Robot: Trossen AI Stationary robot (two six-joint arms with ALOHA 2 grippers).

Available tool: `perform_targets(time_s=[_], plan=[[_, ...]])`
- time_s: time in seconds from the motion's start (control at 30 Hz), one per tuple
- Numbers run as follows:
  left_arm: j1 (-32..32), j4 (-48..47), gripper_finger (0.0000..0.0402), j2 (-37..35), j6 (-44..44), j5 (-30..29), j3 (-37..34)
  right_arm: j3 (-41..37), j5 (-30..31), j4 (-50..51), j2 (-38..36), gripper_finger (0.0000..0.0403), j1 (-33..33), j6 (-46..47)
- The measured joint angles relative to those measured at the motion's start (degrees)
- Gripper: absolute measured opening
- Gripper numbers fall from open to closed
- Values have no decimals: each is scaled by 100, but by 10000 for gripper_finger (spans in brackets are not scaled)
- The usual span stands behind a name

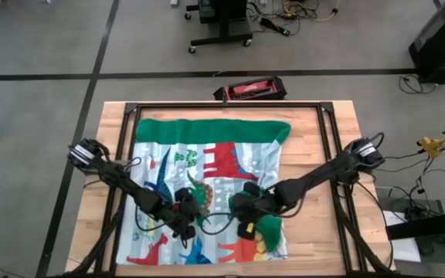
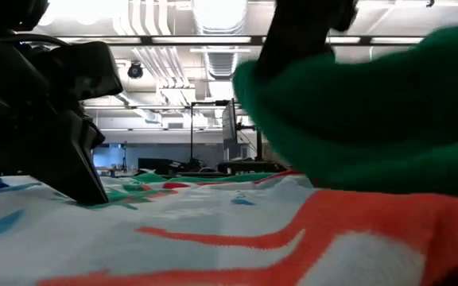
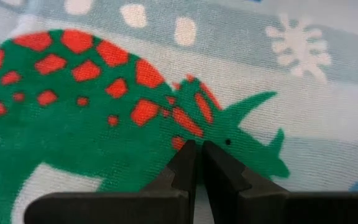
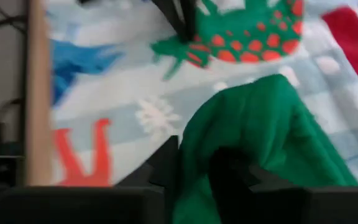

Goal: Roll towel
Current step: Fold the multi-color dinosaur print towel

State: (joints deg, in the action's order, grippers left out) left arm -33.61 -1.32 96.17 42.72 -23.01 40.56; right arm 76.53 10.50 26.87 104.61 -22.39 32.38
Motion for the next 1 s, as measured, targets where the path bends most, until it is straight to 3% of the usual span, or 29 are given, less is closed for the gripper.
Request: perform_targets(time_s=[0.27, 0.43, 0.53, 0.63, 0.83, 0.9, 1.0], plan=[[0, -265, 13, -428, 34, -27, -5, -2, -31, 537, -59, 233, 102, -55], [-11, -276, 13, -698, 61, -143, -5, -27, 454, 1757, -607, 271, -232, 348], [-25, -228, 13, -780, 59, -336, -3, -154, 1053, 2728, -1008, 276, -630, 1092], [-31, -84, 13, -774, -14, -501, -3, -523, 1177, 3327, -1351, 273, -961, 2111], [-33, 540, 13, -615, -407, -519, 3, -1821, 333, 2346, -1837, 251, -1068, 2907], [-33, 727, 13, -576, -420, -511, 3, -2157, 61, 2559, -1907, 243, -1009, 2897], [-76, 752, 13, -545, -379, -454, 3, -2498, 150, 2938, -2073, 228, -982, 2920]])
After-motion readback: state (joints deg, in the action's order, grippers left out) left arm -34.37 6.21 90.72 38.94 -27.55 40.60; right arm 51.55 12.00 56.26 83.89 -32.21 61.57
